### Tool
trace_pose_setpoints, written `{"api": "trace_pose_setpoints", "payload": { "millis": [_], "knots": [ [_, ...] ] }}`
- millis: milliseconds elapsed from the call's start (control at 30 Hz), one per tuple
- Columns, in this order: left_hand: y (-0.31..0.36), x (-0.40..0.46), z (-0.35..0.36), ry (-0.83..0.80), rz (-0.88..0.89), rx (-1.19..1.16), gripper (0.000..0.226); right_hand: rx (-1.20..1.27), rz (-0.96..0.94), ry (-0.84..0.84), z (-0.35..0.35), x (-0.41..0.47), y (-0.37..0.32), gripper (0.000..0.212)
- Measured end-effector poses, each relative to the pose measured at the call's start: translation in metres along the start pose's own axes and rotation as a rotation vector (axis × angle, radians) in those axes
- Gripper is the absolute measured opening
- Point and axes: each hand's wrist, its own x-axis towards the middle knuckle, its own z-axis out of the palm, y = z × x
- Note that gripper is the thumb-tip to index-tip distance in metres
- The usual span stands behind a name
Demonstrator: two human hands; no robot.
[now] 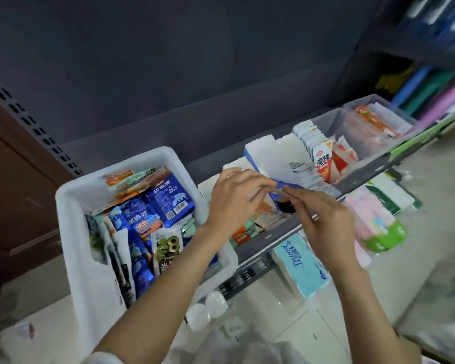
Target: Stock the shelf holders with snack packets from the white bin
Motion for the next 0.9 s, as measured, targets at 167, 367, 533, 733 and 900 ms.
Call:
{"api": "trace_pose_setpoints", "payload": {
  "millis": [167, 367, 533, 733, 900],
  "knots": [
    [-0.014, -0.008, 0.045, -0.056, -0.12, 0.16, 0.011, 0.001, 0.024, -0.054, 0.027, -0.004, 0.043, 0.023],
    [-0.022, -0.023, 0.047, -0.368, -0.21, 0.406, 0.026, -0.286, -0.203, -0.258, 0.062, 0.001, 0.057, 0.047],
    [-0.015, -0.04, 0.031, -0.578, -0.312, 0.372, 0.052, -0.434, -0.364, -0.428, 0.082, -0.005, 0.058, 0.014],
    [-0.013, -0.082, -0.034, -0.052, -0.488, 0.134, 0.027, -0.184, -0.166, -0.328, 0.054, -0.001, 0.029, 0.021],
    [-0.039, -0.126, -0.082, 0.094, -0.792, 0.463, 0.027, 0.23, -0.08, -0.435, 0.065, 0.011, -0.037, 0.024]
  ]
}}
